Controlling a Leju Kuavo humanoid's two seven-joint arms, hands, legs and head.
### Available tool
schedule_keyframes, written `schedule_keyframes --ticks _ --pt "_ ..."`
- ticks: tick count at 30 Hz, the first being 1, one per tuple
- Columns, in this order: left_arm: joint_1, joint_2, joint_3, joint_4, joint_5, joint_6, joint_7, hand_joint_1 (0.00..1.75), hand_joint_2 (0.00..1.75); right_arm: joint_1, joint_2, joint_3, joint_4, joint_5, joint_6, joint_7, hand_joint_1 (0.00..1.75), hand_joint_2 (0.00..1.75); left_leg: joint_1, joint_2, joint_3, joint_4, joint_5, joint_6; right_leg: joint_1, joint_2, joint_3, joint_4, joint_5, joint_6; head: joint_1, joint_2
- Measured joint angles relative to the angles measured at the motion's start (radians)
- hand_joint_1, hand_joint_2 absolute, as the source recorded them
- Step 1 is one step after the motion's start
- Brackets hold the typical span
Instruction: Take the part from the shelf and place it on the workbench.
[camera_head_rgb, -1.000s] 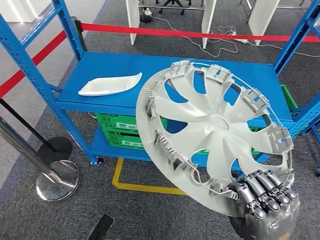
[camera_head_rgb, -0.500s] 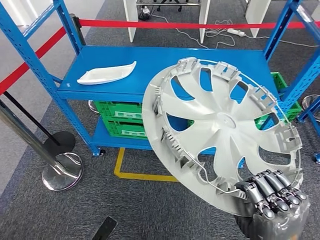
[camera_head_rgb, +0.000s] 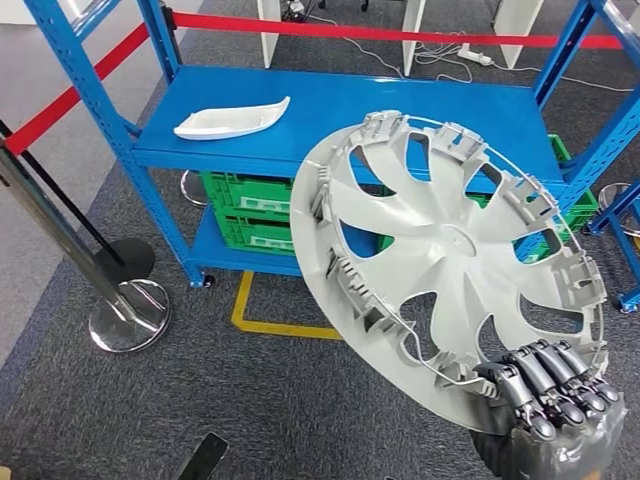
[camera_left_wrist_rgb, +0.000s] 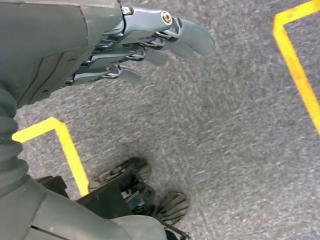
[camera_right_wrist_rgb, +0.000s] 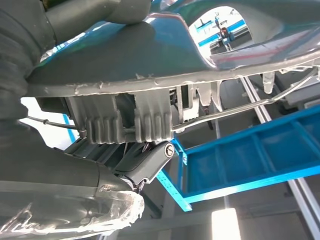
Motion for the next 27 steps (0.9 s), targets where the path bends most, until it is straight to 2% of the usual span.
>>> schedule_keyframes --ticks 2,3,4,5,6,7,9,10,11,12,13,14,15,17,18,19,20,21,22,23,24,25,26,27 --pt "-0.001 0.003 0.0 0.0 0.0 -0.006 0.001 0.0 1.75 0.0 0.0 0.0 0.0 0.0 0.0 0.009 1.75 1.75 -0.005 0.003 -0.023 0.005 0.015 0.007 0.0 0.003 -0.032 0.123 -0.087 0.003 0.004 0.0" --pt "0.0 0.005 0.0 0.0 0.0 -0.007 0.001 0.0 1.75 0.0 0.0 0.0 0.0 0.0 0.0 0.013 1.75 1.75 -0.007 0.004 -0.034 0.008 0.023 0.008 0.0 0.003 -0.04 0.18 -0.109 0.004 0.004 0.0" --pt "0.0 0.007 0.0 0.0 0.0 -0.008 0.001 0.0 1.75 0.0 0.0 0.001 0.0 0.0 0.0 0.017 1.75 1.75 -0.009 0.005 -0.046 0.011 0.03 0.009 0.0 0.003 -0.036 0.208 -0.108 0.004 0.004 0.0" --pt "0.0 0.008 0.0 0.0 0.0 -0.008 0.001 0.0 1.75 0.0 0.0 0.001 0.0 0.0 0.0 0.022 1.75 1.75 -0.011 0.006 -0.059 0.016 0.037 0.008 0.0 0.003 -0.018 0.206 -0.089 0.003 0.004 0.0" --pt "0.0 0.01 0.0 0.0 0.0 -0.008 0.001 0.0 1.75 0.0 0.0 0.001 0.0 0.0 0.0 0.025 1.75 1.75 -0.011 0.005 -0.07 0.021 0.043 0.007 0.001 0.003 0.02 0.162 -0.058 0.0 0.004 0.0" --pt "0.0 0.011 -0.001 0.0 0.0 -0.008 0.001 0.0 1.75 0.0 0.0 0.001 0.0 0.0 0.0 0.026 1.75 1.75 -0.012 0.005 -0.082 0.026 0.048 0.005 0.001 0.003 0.066 0.095 -0.034 -0.003 0.004 0.0" --pt "0.0 0.011 -0.001 0.0 0.0 -0.008 0.001 0.0 1.75 -0.001 0.0 0.001 -0.001 0.0 0.0 0.026 1.75 1.75 -0.014 0.003 -0.101 0.037 0.061 -0.003 0.004 0.004 0.15 -0.038 -0.02 -0.007 0.004 0.0" --pt "0.0 0.012 -0.001 0.0 0.0 -0.008 0.001 0.0 1.75 -0.001 0.0 0.001 -0.001 0.0 0.0 0.026 1.75 1.75 -0.014 0.002 -0.108 0.04 0.07 -0.008 0.006 0.005 0.169 -0.073 -0.026 -0.008 0.003 0.0" --pt "0.0 0.012 -0.001 0.0 0.0 -0.008 0.001 0.0 1.75 -0.001 0.0 0.001 -0.002 0.0 0.0 0.026 1.75 1.75 -0.014 0.002 -0.114 0.041 0.08 -0.013 0.009 0.006 0.175 -0.088 -0.028 -0.008 0.002 0.0" --pt "0.001 0.013 -0.001 0.0 0.0 -0.008 0.001 0.0 1.75 -0.001 0.0 0.001 -0.002 0.0 0.0 0.026 1.75 1.75 -0.013 0.002 -0.12 0.04 0.088 -0.018 0.008 0.006 0.165 -0.091 -0.022 -0.011 0.002 0.0" --pt "0.001 0.014 -0.001 0.0 0.0 -0.008 0.001 0.0 1.75 -0.001 0.0 0.002 -0.002 0.0 0.0 0.026 1.75 1.75 -0.012 0.001 -0.125 0.043 0.082 -0.024 0.007 0.004 0.158 -0.093 -0.013 -0.016 0.002 0.0" --pt "0.002 0.015 -0.001 0.0 0.0 -0.008 0.001 0.0 1.75 -0.001 0.0 0.002 -0.003 0.0 0.0 0.026 1.75 1.75 -0.01 0.001 -0.133 0.059 0.057 -0.032 0.006 0.002 0.15 -0.094 -0.003 -0.024 0.001 0.0" --pt "0.003 0.017 -0.001 0.0 0.0 -0.008 0.001 0.0 1.75 -0.002 0.0 0.002 -0.003 0.0 0.0 0.026 1.75 1.75 -0.008 0.0 -0.143 0.093 0.016 -0.039 0.004 -0.001 0.14 -0.096 0.007 -0.032 0.0 0.0" --pt "0.003 0.018 -0.001 0.0 0.0 -0.008 0.001 0.0 1.75 -0.002 0.0 0.002 -0.003 0.0 0.0 0.026 1.75 1.75 -0.002 -0.001 -0.17 0.21 -0.085 -0.052 0.004 -0.003 0.117 -0.09 0.025 -0.042 -0.003 0.0" --pt "0.003 0.019 -0.001 0.0 0.0 -0.008 0.002 0.0 1.75 -0.002 0.0 0.002 -0.003 0.0 0.0 0.026 1.75 1.75 0.0 -0.001 -0.18 0.271 -0.113 -0.055 0.004 -0.004 0.101 -0.085 0.034 -0.042 -0.003 0.0" --pt "0.003 0.02 -0.001 0.0 0.0 -0.008 0.002 0.0 1.75 -0.002 0.0 0.002 -0.002 0.0 0.0 0.026 1.75 1.75 0.002 -0.001 -0.18 0.313 -0.118 -0.057 0.004 -0.004 0.085 -0.08 0.042 -0.042 -0.003 0.0" --pt "0.003 0.02 -0.001 0.0 0.0 -0.008 0.002 0.0 1.75 -0.002 0.0 0.002 -0.003 0.0 0.0 0.027 1.75 1.75 0.004 -0.001 -0.168 0.33 -0.103 -0.058 0.004 -0.005 0.068 -0.074 0.05 -0.042 -0.004 0.0" --pt "0.002 0.02 -0.002 0.0 0.0 -0.008 0.001 0.0 1.75 -0.002 0.0 0.002 -0.003 0.0 0.0 0.027 1.75 1.75 0.005 -0.001 -0.139 0.309 -0.073 -0.057 0.004 -0.005 0.052 -0.069 0.059 -0.041 -0.004 0.0" --pt "0.001 0.02 -0.002 0.0 0.0 -0.008 0.001 0.0 1.75 -0.002 0.0 0.002 -0.003 0.0 0.0 0.029 1.75 1.75 0.005 -0.001 -0.095 0.259 -0.045 -0.053 0.004 -0.004 0.038 -0.064 0.066 -0.04 -0.004 0.0" --pt "0.0 0.021 -0.003 0.0 0.0 -0.008 0.001 0.0 1.75 -0.002 0.0 0.002 -0.003 0.0 0.0 0.034 1.75 1.75 0.004 -0.002 -0.041 0.186 -0.033 -0.047 0.006 -0.004 0.028 -0.059 0.074 -0.037 -0.004 0.0" --pt "-0.002 0.021 -0.004 0.0 0.0 -0.008 0.001 0.0 1.75 -0.001 0.0 0.003 -0.004 0.0 0.0 0.039 1.75 1.75 0.002 -0.003 0.01 0.11 -0.034 -0.041 0.006 -0.004 0.02 -0.056 0.082 -0.032 -0.003 0.0" --pt "-0.004 0.021 -0.005 0.0 0.0 -0.008 0.001 0.0 1.75 -0.002 0.0 0.004 -0.005 0.0 0.0 0.045 1.75 1.75 -0.001 -0.004 0.044 0.055 -0.043 -0.036 0.006 -0.005 0.014 -0.056 0.092 -0.026 -0.003 0.0" --pt "-0.005 0.022 -0.005 0.0 0.001 -0.008 0.001 0.0 1.75 -0.003 0.0 0.006 -0.005 0.0 0.0 0.051 1.75 1.75 -0.005 -0.005 0.06 0.019 -0.051 -0.031 0.005 -0.006 0.009 -0.058 0.104 -0.02 -0.002 0.0" --pt "-0.005 0.022 -0.005 0.0 0.001 -0.008 0.001 0.0 1.75 -0.003 0.0 0.007 -0.006 0.0 0.0 0.055 1.75 1.75 -0.006 -0.005 0.058 0.006 -0.048 -0.026 0.004 -0.007 0.003 -0.062 0.116 -0.013 -0.002 0.0"
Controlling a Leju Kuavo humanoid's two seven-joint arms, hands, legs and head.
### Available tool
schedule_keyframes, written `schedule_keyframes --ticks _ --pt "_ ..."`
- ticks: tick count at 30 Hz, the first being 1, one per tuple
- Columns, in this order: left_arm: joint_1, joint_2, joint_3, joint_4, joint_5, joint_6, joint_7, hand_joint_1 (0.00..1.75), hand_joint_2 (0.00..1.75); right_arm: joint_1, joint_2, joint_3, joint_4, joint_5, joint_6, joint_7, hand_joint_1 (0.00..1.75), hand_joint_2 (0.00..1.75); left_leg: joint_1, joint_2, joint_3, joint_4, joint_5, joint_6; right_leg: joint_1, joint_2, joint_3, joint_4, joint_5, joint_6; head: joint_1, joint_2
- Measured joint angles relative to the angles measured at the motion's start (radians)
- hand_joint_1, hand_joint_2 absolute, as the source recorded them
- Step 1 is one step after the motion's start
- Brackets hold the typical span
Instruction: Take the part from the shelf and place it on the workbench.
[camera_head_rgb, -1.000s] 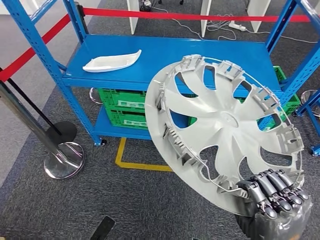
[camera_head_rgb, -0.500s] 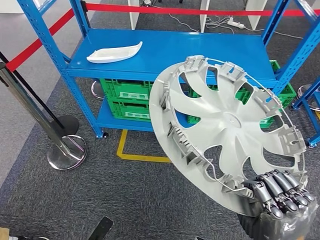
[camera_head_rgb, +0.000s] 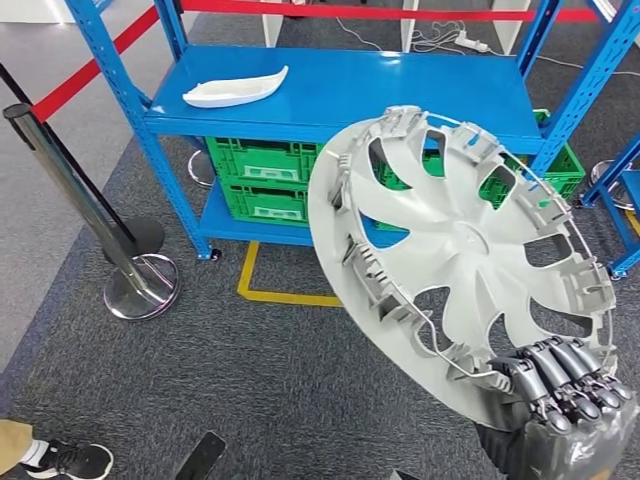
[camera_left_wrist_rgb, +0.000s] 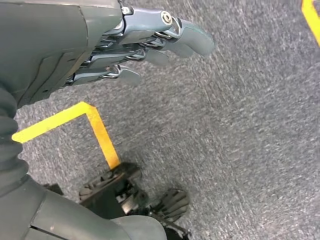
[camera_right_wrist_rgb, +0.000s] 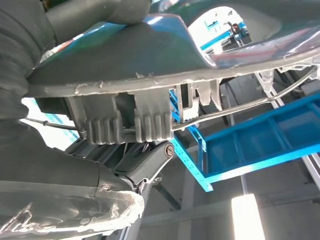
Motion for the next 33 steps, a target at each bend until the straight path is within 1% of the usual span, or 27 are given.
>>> schedule_keyframes --ticks 1,2,3,4,5,6,7,8,9,10,11,13,14,16,17,19,20,21,22,23,24,25,26,27,29,31,33 --pt "0.001 0.0 0.0 0.0 0.0 0.0 0.0 0.0 1.75 0.0 0.0 0.001 -0.001 0.0 0.0 0.003 1.75 1.75 0.0 0.002 -0.01 -0.004 0.011 0.005 -0.001 0.001 -0.008 -0.002 0.003 0.005 0.0 0.0" --pt "0.003 0.0 0.0 0.0 0.001 0.0 0.0 0.0 1.75 0.001 0.0 0.002 -0.002 0.0 0.0 0.006 1.75 1.75 0.001 0.005 -0.022 -0.008 0.025 0.013 -0.002 0.003 -0.019 0.005 -0.013 0.009 0.001 0.0" --pt "0.005 0.0 0.0 0.0 0.001 -0.001 0.001 0.0 1.75 0.002 0.0 0.002 -0.002 0.0 0.0 0.008 1.75 1.75 0.003 0.007 -0.036 -0.011 0.039 0.02 -0.001 0.006 -0.033 0.029 -0.049 0.013 0.002 0.0" --pt "0.006 0.0 -0.001 0.0 0.002 -0.001 0.001 0.0 1.75 0.002 0.0 0.002 -0.003 0.0 0.0 0.01 1.75 1.75 0.004 0.01 -0.052 -0.012 0.051 0.025 -0.002 0.008 -0.047 0.073 -0.102 0.016 0.004 0.0" --pt "0.006 -0.001 -0.001 0.0 0.002 -0.002 0.001 0.0 1.75 0.002 0.0 0.002 -0.003 0.0 0.0 0.013 1.75 1.75 0.002 0.01 -0.068 -0.009 0.062 0.029 -0.002 0.009 -0.059 0.133 -0.155 0.019 0.005 0.0" --pt "0.006 -0.001 -0.001 0.0 0.002 -0.003 0.001 0.0 1.75 0.002 0.0 0.002 -0.003 0.0 0.0 0.017 1.75 1.75 0.001 0.011 -0.083 -0.005 0.073 0.03 -0.002 0.01 -0.066 0.198 -0.19 0.021 0.006 0.0" --pt "0.006 -0.001 -0.001 0.0 0.002 -0.003 0.001 0.0 1.75 0.002 0.0 0.002 -0.003 0.0 0.0 0.02 1.75 1.75 -0.001 0.012 -0.099 0.0 0.083 0.031 -0.002 0.01 -0.064 0.251 -0.199 0.022 0.006 0.0" --pt "0.006 -0.001 -0.001 0.0 0.002 -0.004 0.001 0.0 1.75 0.002 0.0 0.002 -0.003 0.0 0.0 0.023 1.75 1.75 -0.002 0.013 -0.117 0.005 0.093 0.03 -0.001 0.01 -0.052 0.279 -0.182 0.023 0.006 0.0" --pt "0.006 -0.001 -0.002 0.0 0.002 -0.004 0.002 0.0 1.75 0.002 0.0 0.003 -0.003 0.0 0.0 0.025 1.75 1.75 -0.003 0.014 -0.134 0.011 0.103 0.029 -0.001 0.01 -0.027 0.277 -0.15 0.023 0.007 0.0" --pt "0.006 -0.001 -0.002 0.0 0.002 -0.004 0.002 0.0 1.75 0.002 0.0 0.003 -0.003 0.0 0.0 0.029 1.75 1.75 -0.003 0.014 -0.152 0.019 0.112 0.027 -0.002 0.01 0.016 0.237 -0.12 0.022 0.006 0.0" --pt "0.005 -0.001 -0.002 0.0 0.002 -0.004 0.002 0.0 1.75 0.001 -0.001 0.004 -0.004 0.0 0.0 0.034 1.75 1.75 -0.005 0.013 -0.168 0.027 0.12 0.023 -0.001 0.01 0.073 0.167 -0.115 0.021 0.007 0.0" --pt "0.005 -0.001 -0.003 0.0 0.002 -0.004 0.003 0.0 1.75 0.0 -0.001 0.004 -0.006 0.0 0.0 0.041 1.75 1.75 -0.007 0.011 -0.188 0.039 0.139 0.015 0.002 0.011 0.172 0.022 -0.143 0.014 0.006 0.0" --pt "0.005 0.0 -0.003 0.0 0.002 -0.004 0.003 0.0 1.75 -0.001 -0.001 0.004 -0.007 0.0 0.0 0.042 1.75 1.75 -0.007 0.01 -0.194 0.04 0.15 0.011 0.004 0.012 0.192 -0.018 -0.16 0.011 0.007 0.0" --pt "0.005 0.0 -0.003 0.0 0.002 -0.005 0.003 0.0 1.75 -0.001 -0.001 0.005 -0.01 0.0 0.0 0.043 1.75 1.75 -0.004 0.009 -0.202 0.04 0.168 0.001 0.005 0.011 0.178 -0.027 -0.151 -0.001 0.007 0.0" --pt "0.007 0.001 -0.003 0.0 0.002 -0.006 0.003 0.0 1.75 -0.002 -0.001 0.005 -0.01 0.0 0.0 0.046 1.75 1.75 -0.003 0.008 -0.207 0.047 0.153 -0.005 0.004 0.01 0.168 -0.027 -0.141 -0.009 0.007 0.0" --pt "0.009 0.002 -0.004 0.0 0.002 -0.008 0.002 0.0 1.75 -0.003 -0.002 0.007 -0.01 -0.001 0.0 0.055 1.75 1.75 0.0 0.006 -0.225 0.108 0.068 -0.018 0.0 0.008 0.141 -0.028 -0.118 -0.026 0.003 0.0" --pt "0.01 0.002 -0.004 0.0 0.002 -0.009 0.002 0.0 1.75 -0.003 -0.002 0.008 -0.01 -0.001 0.0 0.059 1.75 1.75 0.002 0.006 -0.236 0.166 0.012 -0.023 0.001 0.009 0.128 -0.028 -0.106 -0.031 0.0 0.0" --pt "0.01 0.002 -0.005 0.0 0.002 -0.01 0.001 0.0 1.75 -0.003 -0.002 0.009 -0.01 -0.001 0.0 0.061 1.75 1.75 0.004 0.006 -0.246 0.231 -0.028 -0.026 0.001 0.01 0.114 -0.027 -0.094 -0.033 -0.001 0.0" --pt "0.01 0.002 -0.006 0.0 0.002 -0.01 0.0 0.0 1.75 -0.003 -0.003 0.009 -0.01 -0.001 0.0 0.061 1.75 1.75 0.005 0.006 -0.251 0.288 -0.038 -0.027 0.001 0.013 0.1 -0.026 -0.08 -0.034 -0.001 0.0" --pt "0.01 0.002 -0.008 0.0 0.002 -0.01 -0.001 0.0 1.75 -0.003 -0.003 0.01 -0.01 0.0 0.0 0.061 1.75 1.75 0.006 0.006 -0.248 0.325 -0.023 -0.027 0.002 0.017 0.084 -0.025 -0.066 -0.033 -0.002 0.0" --pt "0.01 0.002 -0.009 0.0 0.002 -0.011 -0.002 0.0 1.75 -0.004 -0.004 0.01 -0.01 0.0 0.0 0.06 1.75 1.75 0.007 0.004 -0.231 0.329 0.009 -0.025 0.002 0.023 0.066 -0.023 -0.053 -0.032 -0.002 0.0" --pt "0.01 0.002 -0.011 0.0 0.002 -0.013 -0.003 0.0 1.75 -0.004 -0.004 0.01 -0.01 0.0 0.0 0.06 1.75 1.75 0.007 -0.002 -0.197 0.298 0.043 -0.019 0.003 0.03 0.05 -0.022 -0.04 -0.03 -0.002 0.0" --pt "0.01 0.003 -0.012 0.0 0.002 -0.013 -0.003 0.0 1.75 -0.004 -0.004 0.011 -0.01 0.0 0.0 0.06 1.75 1.75 0.006 -0.019 -0.148 0.235 0.059 -0.01 0.003 0.038 0.037 -0.021 -0.028 -0.028 -0.001 0.0" --pt "0.01 0.003 -0.012 0.0 0.002 -0.015 -0.004 0.0 1.75 -0.004 -0.005 0.011 -0.01 0.0 0.0 0.06 1.75 1.75 0.006 -0.039 -0.09 0.153 0.054 0.0 0.005 0.046 0.027 -0.02 -0.017 -0.025 -0.001 0.0" --pt "0.009 0.004 -0.013 0.0 0.003 -0.016 -0.005 0.0 1.75 -0.005 -0.005 0.012 -0.01 0.0 0.0 0.06 1.75 1.75 0.004 -0.065 -0.009 0.024 0.018 0.012 0.006 0.062 0.012 -0.019 0.004 -0.017 -0.001 0.0" --pt "0.009 0.004 -0.014 0.0 0.003 -0.017 -0.006 0.0 1.75 -0.005 -0.005 0.012 -0.01 0.0 0.0 0.06 1.75 1.75 0.004 -0.051 0.003 -0.013 0.009 0.014 0.005 0.077 0.0 -0.02 0.023 -0.005 -0.002 0.0" --pt "0.009 0.002 -0.016 0.0 0.004 -0.017 -0.007 0.0 1.75 -0.004 -0.006 0.012 -0.01 0.0 0.0 0.06 1.75 1.75 0.007 -0.027 -0.01 -0.019 0.026 0.022 0.003 0.066 -0.026 0.007 0.001 0.004 0.0 0.0"
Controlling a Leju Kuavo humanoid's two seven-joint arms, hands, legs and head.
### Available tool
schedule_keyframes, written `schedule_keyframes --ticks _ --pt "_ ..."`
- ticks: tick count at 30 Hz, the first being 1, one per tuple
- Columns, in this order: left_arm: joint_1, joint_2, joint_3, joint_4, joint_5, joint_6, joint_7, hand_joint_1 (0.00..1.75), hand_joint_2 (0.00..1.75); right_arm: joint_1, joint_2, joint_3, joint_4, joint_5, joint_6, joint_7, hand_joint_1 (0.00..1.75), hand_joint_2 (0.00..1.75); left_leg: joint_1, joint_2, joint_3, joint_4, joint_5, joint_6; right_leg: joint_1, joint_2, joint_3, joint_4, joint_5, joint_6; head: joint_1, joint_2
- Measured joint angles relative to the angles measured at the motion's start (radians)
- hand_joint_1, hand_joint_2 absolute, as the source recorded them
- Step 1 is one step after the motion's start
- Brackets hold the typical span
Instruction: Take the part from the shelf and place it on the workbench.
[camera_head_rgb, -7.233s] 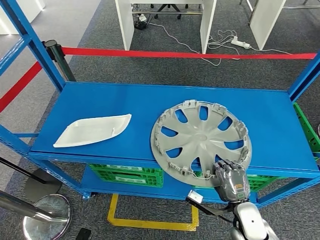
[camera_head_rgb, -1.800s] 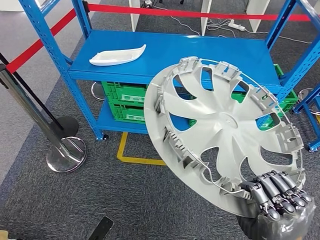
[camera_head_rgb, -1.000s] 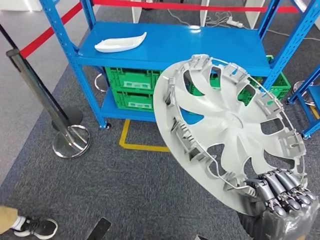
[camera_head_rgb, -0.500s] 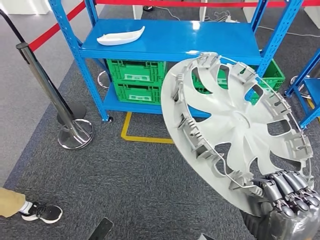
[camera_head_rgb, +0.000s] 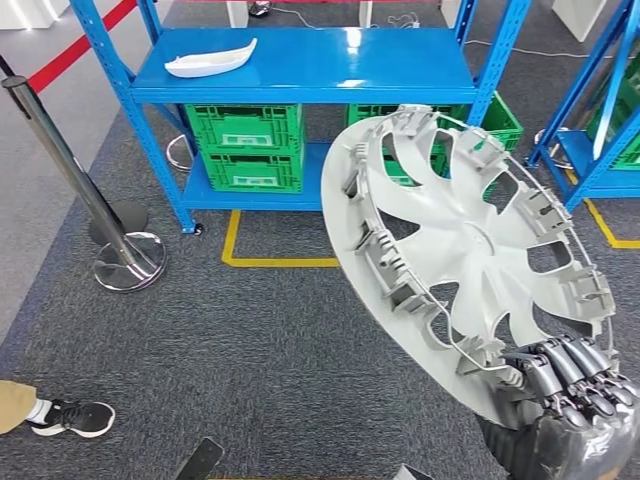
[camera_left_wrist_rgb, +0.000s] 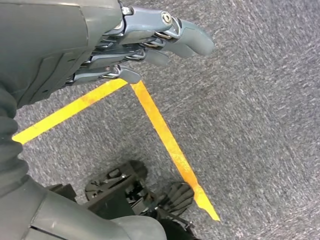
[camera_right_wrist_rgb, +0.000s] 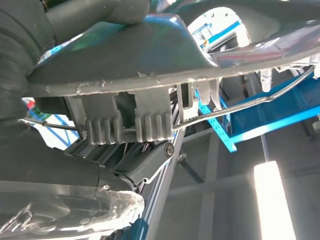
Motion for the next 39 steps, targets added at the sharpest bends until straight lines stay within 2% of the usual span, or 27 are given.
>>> schedule_keyframes --ticks 1,3,4,5,6,7,9,10,11,14,16,18,19,20,21,22,23,25,27,29,30,31,33,35,36,37,39 --pt "0.001 0.0 0.0 0.0 0.001 0.0 0.0 0.0 1.75 0.0 -0.001 0.0 0.0 0.0 0.0 0.0 1.75 1.75 0.002 0.013 -0.008 -0.003 0.01 0.004 -0.001 -0.014 -0.02 0.042 -0.033 0.004 0.002 0.0" --pt "0.005 0.001 -0.001 0.0 0.001 0.0 0.0 0.0 1.75 -0.001 -0.002 0.0 0.0 0.0 0.0 0.0 1.75 1.75 0.0 0.038 -0.027 -0.001 0.023 0.007 -0.004 -0.038 -0.067 0.174 -0.12 0.012 0.008 0.0" --pt "0.006 0.001 -0.001 0.0 0.001 0.0 0.0 0.0 1.75 -0.001 -0.003 0.0 0.0 0.0 0.0 0.0 1.75 1.75 0.0 0.051 -0.037 0.001 0.03 0.006 -0.005 -0.042 -0.081 0.233 -0.15 0.018 0.008 0.0" --pt "0.007 0.002 -0.001 0.0 0.001 -0.001 0.0 0.0 1.75 -0.001 -0.003 0.0 0.0 0.0 0.0 0.0 1.75 1.75 0.0 0.065 -0.048 0.003 0.036 0.004 -0.007 -0.046 -0.08 0.263 -0.165 0.023 0.008 0.0" --pt "0.007 0.002 -0.001 0.0 0.001 -0.001 0.0 0.0 1.75 -0.001 -0.004 0.0 0.0 0.0 0.0 0.0 1.75 1.75 0.001 0.077 -0.058 0.007 0.04 0.002 -0.009 -0.049 -0.058 0.257 -0.162 0.027 0.008 0.0" --pt "0.007 0.002 -0.002 0.0 0.001 -0.002 0.0 0.0 1.75 0.0 -0.004 0.0 0.0 0.0 0.0 0.001 1.75 1.75 0.001 0.089 -0.067 0.014 0.043 -0.001 -0.012 -0.057 -0.016 0.211 -0.145 0.031 0.008 0.0" --pt "0.005 0.003 -0.002 0.0 0.001 -0.004 0.0 0.0 1.75 -0.002 -0.004 0.0 0.0 0.0 0.0 0.004 1.75 1.75 0.0 0.107 -0.083 0.031 0.043 -0.01 -0.014 -0.092 0.085 0.073 -0.114 0.036 0.009 0.0" --pt "0.004 0.004 -0.003 -0.001 0.001 -0.004 0.0 0.0 1.75 -0.003 -0.004 0.0 -0.001 0.0 0.0 0.006 1.75 1.75 -0.002 0.115 -0.089 0.04 0.043 -0.016 -0.013 -0.105 0.118 0.023 -0.109 0.031 0.009 0.0" --pt "0.003 0.005 -0.003 -0.001 0.001 -0.005 -0.001 0.0 1.75 -0.003 -0.004 -0.001 -0.001 0.0 0.0 0.008 1.75 1.75 -0.004 0.122 -0.093 0.047 0.043 -0.023 -0.011 -0.114 0.132 -0.002 -0.11 0.025 0.008 0.0" --pt "-0.001 0.006 -0.003 -0.001 0.001 -0.008 -0.002 0.0 1.75 -0.001 -0.004 -0.002 -0.003 0.0 0.0 0.01 1.75 1.75 -0.004 0.133 -0.098 0.057 0.044 -0.038 -0.01 -0.095 0.123 -0.004 -0.105 0.0 0.008 0.0" --pt "-0.004 0.006 -0.004 -0.001 0.0 -0.009 -0.002 0.0 1.75 -0.001 -0.004 -0.002 -0.003 0.0 0.0 0.009 1.75 1.75 0.002 0.101 -0.111 0.09 0.011 -0.048 -0.011 -0.077 0.115 -0.004 -0.096 -0.015 0.007 0.0" --pt "-0.002 0.006 -0.004 -0.001 0.0 -0.011 -0.003 0.0 1.75 -0.001 -0.004 -0.003 -0.003 0.0 0.0 0.006 1.75 1.75 0.005 0.057 -0.157 0.206 -0.064 -0.054 -0.01 -0.058 0.106 -0.004 -0.088 -0.026 0.006 0.0" --pt "0.0 0.006 -0.004 -0.001 -0.001 -0.012 -0.003 0.0 1.75 -0.001 -0.004 -0.004 -0.003 0.0 0.0 0.003 1.75 1.75 0.005 0.047 -0.183 0.273 -0.095 -0.054 -0.008 -0.046 0.101 -0.003 -0.084 -0.03 0.006 0.0" --pt "0.002 0.007 -0.004 -0.001 -0.001 -0.012 -0.003 0.0 1.75 0.0 -0.004 -0.005 -0.003 0.0 0.0 0.0 1.75 1.75 0.004 0.041 -0.203 0.323 -0.112 -0.051 -0.005 -0.032 0.096 -0.003 -0.08 -0.032 0.006 0.0" --pt "0.003 0.007 -0.004 -0.001 -0.001 -0.013 -0.003 0.0 1.75 0.001 -0.004 -0.007 -0.003 0.0 0.0 -0.003 1.75 1.75 0.003 0.039 -0.204 0.332 -0.103 -0.046 -0.002 -0.019 0.093 -0.003 -0.076 -0.033 0.006 0.0" --pt "0.002 0.007 -0.004 -0.001 -0.001 -0.012 -0.003 0.0 1.75 0.002 -0.004 -0.009 -0.004 0.0 0.0 -0.004 1.75 1.75 0.002 0.035 -0.19 0.307 -0.079 -0.039 0.002 -0.006 0.091 -0.003 -0.073 -0.033 0.006 0.0" --pt "0.001 0.006 -0.005 -0.001 -0.001 -0.012 -0.003 0.0 1.75 0.005 -0.004 -0.01 -0.007 0.0 0.0 -0.006 1.75 1.75 -0.001 0.022 -0.161 0.248 -0.041 -0.028 0.005 0.008 0.09 -0.003 -0.07 -0.033 0.006 0.0" --pt "0.0 0.01 -0.005 -0.001 0.0 -0.009 -0.003 0.0 1.75 0.009 -0.004 -0.013 -0.012 0.0 0.0 -0.009 1.75 1.75 -0.004 -0.031 -0.103 0.13 0.013 0.0 0.007 0.033 0.085 -0.002 -0.065 -0.031 0.009 0.0" --pt "0.001 0.012 -0.005 -0.002 0.001 -0.006 -0.002 0.0 1.75 0.016 -0.003 -0.016 -0.018 0.0 0.0 -0.017 1.75 1.75 -0.009 -0.062 -0.08 0.076 0.027 0.016 0.001 0.056 0.074 -0.001 -0.058 -0.022 0.009 0.0" --pt "-0.002 0.009 -0.006 -0.002 0.001 -0.003 0.0 0.0 1.75 0.029 -0.002 -0.022 -0.029 0.0 0.0 -0.024 1.75 1.75 -0.008 -0.038 -0.077 0.054 0.03 0.015 -0.002 0.074 0.061 -0.001 -0.051 -0.01 0.006 0.0" --pt "-0.004 0.007 -0.006 -0.002 0.002 -0.002 0.0 0.0 1.75 0.036 -0.001 -0.024 -0.035 0.0 0.0 -0.027 1.75 1.75 -0.004 -0.025 -0.074 0.04 0.033 0.013 0.001 0.063 0.052 0.006 -0.056 -0.005 0.007 0.0" --pt "-0.005 0.004 -0.007 -0.002 0.002 -0.001 0.0 0.0 1.75 0.04 0.0 -0.026 -0.041 0.0 0.0 -0.03 1.75 1.75 -0.001 -0.01 -0.072 0.028 0.038 0.011 0.003 0.041 0.037 0.029 -0.074 0.0 0.01 0.0" --pt "-0.003 0.0 -0.009 -0.002 0.0 0.0 0.002 0.0 1.75 0.043 0.0 -0.03 -0.049 0.0 0.0 -0.037 1.75 1.75 0.001 0.02 -0.072 0.019 0.045 0.01 0.004 -0.018 -0.012 0.134 -0.138 0.01 0.015 0.0" --pt "0.001 -0.002 -0.011 -0.002 -0.002 0.0 0.004 0.0 1.75 0.047 0.0 -0.036 -0.055 0.0 0.0 -0.041 1.75 1.75 0.0 0.053 -0.075 0.02 0.046 0.01 -0.002 -0.043 -0.059 0.249 -0.188 0.02 0.017 0.0" --pt "0.002 -0.003 -0.012 -0.002 -0.002 0.001 0.006 0.0 1.75 0.05 0.0 -0.039 -0.057 0.0 0.0 -0.041 1.75 1.75 0.0 0.068 -0.076 0.021 0.046 0.009 -0.005 -0.049 -0.062 0.266 -0.188 0.025 0.017 0.0" --pt "0.0 -0.004 -0.014 -0.002 -0.002 0.001 0.006 0.0 1.75 0.054 0.001 -0.043 -0.06 0.0 0.0 -0.042 1.75 1.75 0.0 0.082 -0.076 0.022 0.045 0.007 -0.008 -0.053 -0.044 0.244 -0.171 0.028 0.017 0.0" --pt "-0.004 -0.007 -0.017 -0.002 -0.002 0.003 0.008 0.0 1.75 0.061 0.003 -0.05 -0.07 0.0 0.0 -0.043 1.75 1.75 0.0 0.104 -0.075 0.026 0.042 0.001 -0.012 -0.081 0.036 0.112 -0.115 0.033 0.017 0.0"
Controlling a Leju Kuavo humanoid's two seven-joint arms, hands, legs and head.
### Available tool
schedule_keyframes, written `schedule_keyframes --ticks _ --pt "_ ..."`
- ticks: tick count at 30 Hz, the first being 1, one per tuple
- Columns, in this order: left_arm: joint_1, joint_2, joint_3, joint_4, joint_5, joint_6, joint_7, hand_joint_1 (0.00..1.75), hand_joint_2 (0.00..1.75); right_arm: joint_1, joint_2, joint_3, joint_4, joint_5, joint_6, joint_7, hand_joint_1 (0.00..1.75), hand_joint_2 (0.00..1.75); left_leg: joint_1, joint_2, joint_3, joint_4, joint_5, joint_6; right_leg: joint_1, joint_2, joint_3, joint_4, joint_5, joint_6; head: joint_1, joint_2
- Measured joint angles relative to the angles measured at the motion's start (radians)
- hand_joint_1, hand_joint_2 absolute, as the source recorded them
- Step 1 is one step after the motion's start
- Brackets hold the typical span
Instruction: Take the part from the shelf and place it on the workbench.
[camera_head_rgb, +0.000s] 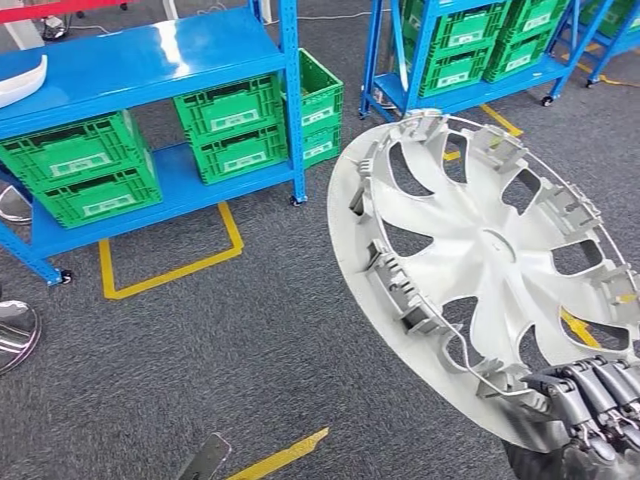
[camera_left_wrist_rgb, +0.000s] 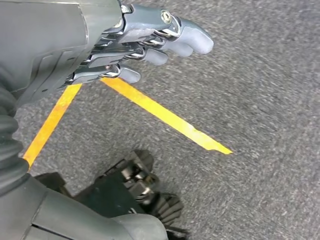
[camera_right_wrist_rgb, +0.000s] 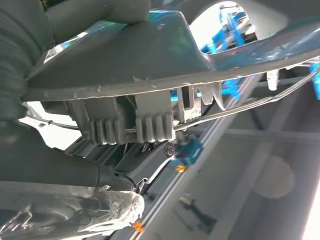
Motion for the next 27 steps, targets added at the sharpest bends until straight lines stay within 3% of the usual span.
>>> schedule_keyframes --ticks 2,3,5,6,8,10,12,13,15,17,19,20,21,23,25,27 --pt "-0.003 -0.001 -0.002 0.0 0.004 0.003 0.001 0.0 1.75 0.003 0.005 -0.007 -0.012 0.0 0.0 -0.003 1.75 1.75 -0.005 0.015 0.0 0.008 -0.005 -0.013 0.002 -0.033 0.065 -0.106 0.027 -0.009 -0.001 0.0" --pt "-0.004 0.0 -0.002 0.0 0.007 0.005 0.002 0.0 1.75 0.005 0.008 -0.011 -0.018 0.0 0.0 -0.006 1.75 1.75 -0.007 0.022 0.001 0.012 -0.007 -0.019 0.004 -0.041 0.075 -0.124 0.028 -0.016 -0.002 0.0" --pt "-0.006 -0.002 -0.003 0.0 0.011 0.012 0.002 0.0 1.75 0.012 0.016 -0.019 -0.032 0.0 0.0 -0.012 1.75 1.75 -0.008 0.036 0.001 0.014 -0.007 -0.028 0.006 -0.021 0.07 -0.122 0.031 -0.031 -0.004 0.0" --pt "-0.006 -0.003 -0.004 0.0 0.011 0.017 0.002 0.0 1.75 0.016 0.02 -0.022 -0.038 0.0 0.0 -0.013 1.75 1.75 -0.006 0.03 0.0 0.018 -0.013 -0.034 0.005 -0.012 0.067 -0.123 0.034 -0.037 -0.005 0.0" --pt "-0.007 -0.006 -0.007 0.0 0.007 0.027 0.002 0.0 1.75 0.022 0.028 -0.028 -0.051 0.0 0.0 -0.014 1.75 1.75 -0.001 -0.014 -0.021 0.074 -0.061 -0.044 0.002 0.008 0.061 -0.125 0.042 -0.05 -0.006 0.0" --pt "-0.003 -0.007 -0.01 0.0 0.002 0.034 0.006 0.0 1.75 0.025 0.036 -0.032 -0.059 0.0 0.0 -0.014 1.75 1.75 0.002 -0.056 -0.073 0.201 -0.137 -0.047 0.003 0.031 0.054 -0.124 0.048 -0.058 -0.006 0.0" --pt "0.002 -0.006 -0.012 0.0 0.0 0.04 0.012 0.0 1.75 0.027 0.04 -0.036 -0.064 0.0 0.0 -0.012 1.75 1.75 0.002 -0.065 -0.114 0.297 -0.167 -0.044 0.006 0.059 0.047 -0.123 0.052 -0.062 -0.006 0.0" --pt "0.002 -0.006 -0.013 0.0 -0.002 0.043 0.015 0.0 1.75 0.029 0.043 -0.04 -0.068 0.0 0.0 -0.011 1.75 1.75 0.002 -0.067 -0.112 0.296 -0.153 -0.04 0.008 0.074 0.046 -0.122 0.054 -0.062 -0.005 0.0" --pt "-0.002 -0.005 -0.015 0.0 -0.003 0.047 0.02 0.0 1.75 0.031 0.046 -0.045 -0.074 0.0 0.0 -0.008 1.75 1.75 0.001 -0.086 -0.061 0.192 -0.081 -0.027 0.01 0.102 0.046 -0.121 0.056 -0.061 -0.005 0.0" --pt "-0.005 -0.002 -0.016 0.0 -0.003 0.055 0.026 0.0 1.75 0.031 0.05 -0.051 -0.079 0.0 0.0 -0.005 1.75 1.75 0.001 -0.136 -0.007 0.075 -0.031 -0.011 0.012 0.126 0.043 -0.119 0.06 -0.056 -0.005 0.0" --pt "-0.007 0.0 -0.017 0.0 -0.003 0.066 0.032 0.0 1.75 0.032 0.054 -0.056 -0.085 0.0 0.0 -0.003 1.75 1.75 0.001 -0.16 0.009 0.033 -0.028 -0.003 0.009 0.147 0.032 -0.117 0.067 -0.046 -0.007 0.0" --pt "-0.007 -0.002 -0.018 0.0 -0.003 0.071 0.033 0.0 1.75 0.035 0.056 -0.059 -0.088 0.0 0.0 -0.003 1.75 1.75 0.001 -0.151 0.01 0.026 -0.028 -0.003 0.007 0.158 0.026 -0.119 0.071 -0.039 -0.008 0.0" --pt "-0.008 -0.003 -0.019 0.0 -0.003 0.075 0.033 0.0 1.75 0.04 0.058 -0.062 -0.092 0.0 0.0 -0.004 1.75 1.75 0.003 -0.138 0.012 0.019 -0.025 -0.003 0.008 0.153 0.018 -0.116 0.071 -0.033 -0.009 0.0" --pt "-0.009 -0.009 -0.021 -0.001 -0.004 0.081 0.033 0.0 1.75 0.045 0.061 -0.069 -0.098 0.0 0.0 -0.008 1.75 1.75 0.008 -0.112 0.013 0.005 -0.016 -0.002 0.011 0.104 -0.008 -0.077 0.043 -0.023 -0.002 0.0" --pt "-0.004 -0.012 -0.025 -0.001 -0.005 0.084 0.034 0.0 1.75 0.044 0.062 -0.076 -0.101 0.0 0.0 -0.015 1.75 1.75 0.007 -0.082 0.012 0.002 -0.014 0.0 0.01 0.049 -0.062 0.04 -0.025 -0.013 0.004 0.0" --pt "0.002 -0.012 -0.027 -0.001 -0.007 0.086 0.034 0.0 1.75 0.045 0.062 -0.082 -0.101 0.0 0.0 -0.019 1.75 1.75 0.006 -0.048 0.01 0.003 -0.014 0.0 0.007 0.036 -0.109 0.151 -0.069 -0.004 0.004 0.0"
